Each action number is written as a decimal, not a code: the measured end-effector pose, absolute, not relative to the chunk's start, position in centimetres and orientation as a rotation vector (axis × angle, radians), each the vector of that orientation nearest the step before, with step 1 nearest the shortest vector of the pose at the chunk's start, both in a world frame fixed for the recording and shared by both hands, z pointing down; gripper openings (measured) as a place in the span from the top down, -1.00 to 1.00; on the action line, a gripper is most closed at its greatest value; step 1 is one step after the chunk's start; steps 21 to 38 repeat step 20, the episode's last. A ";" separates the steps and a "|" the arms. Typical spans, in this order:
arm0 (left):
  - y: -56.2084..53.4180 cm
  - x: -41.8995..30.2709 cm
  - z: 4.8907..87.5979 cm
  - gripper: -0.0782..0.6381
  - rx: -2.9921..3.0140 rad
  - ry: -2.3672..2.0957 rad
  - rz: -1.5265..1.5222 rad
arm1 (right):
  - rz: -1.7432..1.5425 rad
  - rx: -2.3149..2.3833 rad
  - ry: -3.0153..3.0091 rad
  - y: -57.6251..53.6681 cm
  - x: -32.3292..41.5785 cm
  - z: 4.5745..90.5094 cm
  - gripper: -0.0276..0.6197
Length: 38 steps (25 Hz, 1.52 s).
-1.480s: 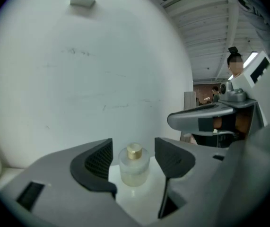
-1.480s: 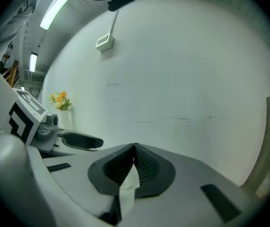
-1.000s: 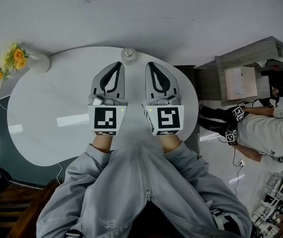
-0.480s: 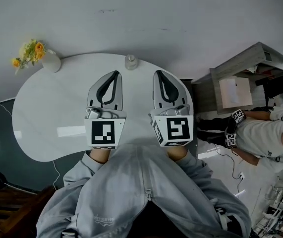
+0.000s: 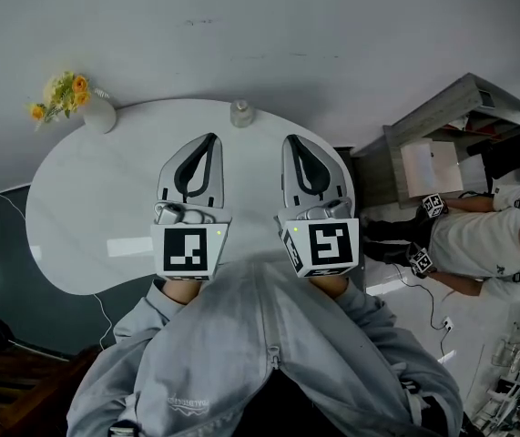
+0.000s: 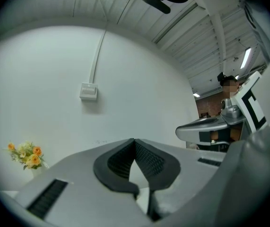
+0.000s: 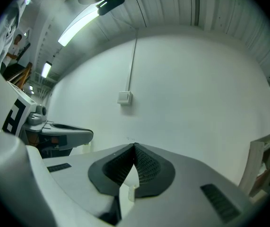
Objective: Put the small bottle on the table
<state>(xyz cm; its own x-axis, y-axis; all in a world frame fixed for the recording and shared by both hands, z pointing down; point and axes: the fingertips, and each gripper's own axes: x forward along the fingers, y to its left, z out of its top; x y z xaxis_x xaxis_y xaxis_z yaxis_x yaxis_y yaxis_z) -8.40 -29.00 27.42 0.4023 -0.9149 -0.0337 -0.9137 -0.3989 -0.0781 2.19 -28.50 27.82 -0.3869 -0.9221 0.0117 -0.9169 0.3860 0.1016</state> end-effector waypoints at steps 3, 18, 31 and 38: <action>-28.9 -8.2 27.3 0.76 -2.556 1.668 -0.019 | -0.120 1.697 -2.564 -28.5 2.3 27.8 0.83; -29.3 -7.1 28.1 0.76 -2.560 1.666 -0.050 | -0.092 1.672 -2.574 -28.8 2.9 28.4 0.83; -29.4 -7.0 28.1 0.76 -2.560 1.670 -0.037 | -0.092 1.672 -2.575 -28.8 3.0 28.5 0.83; -29.4 -7.0 28.1 0.76 -2.560 1.670 -0.037 | -0.092 1.672 -2.575 -28.8 3.0 28.5 0.83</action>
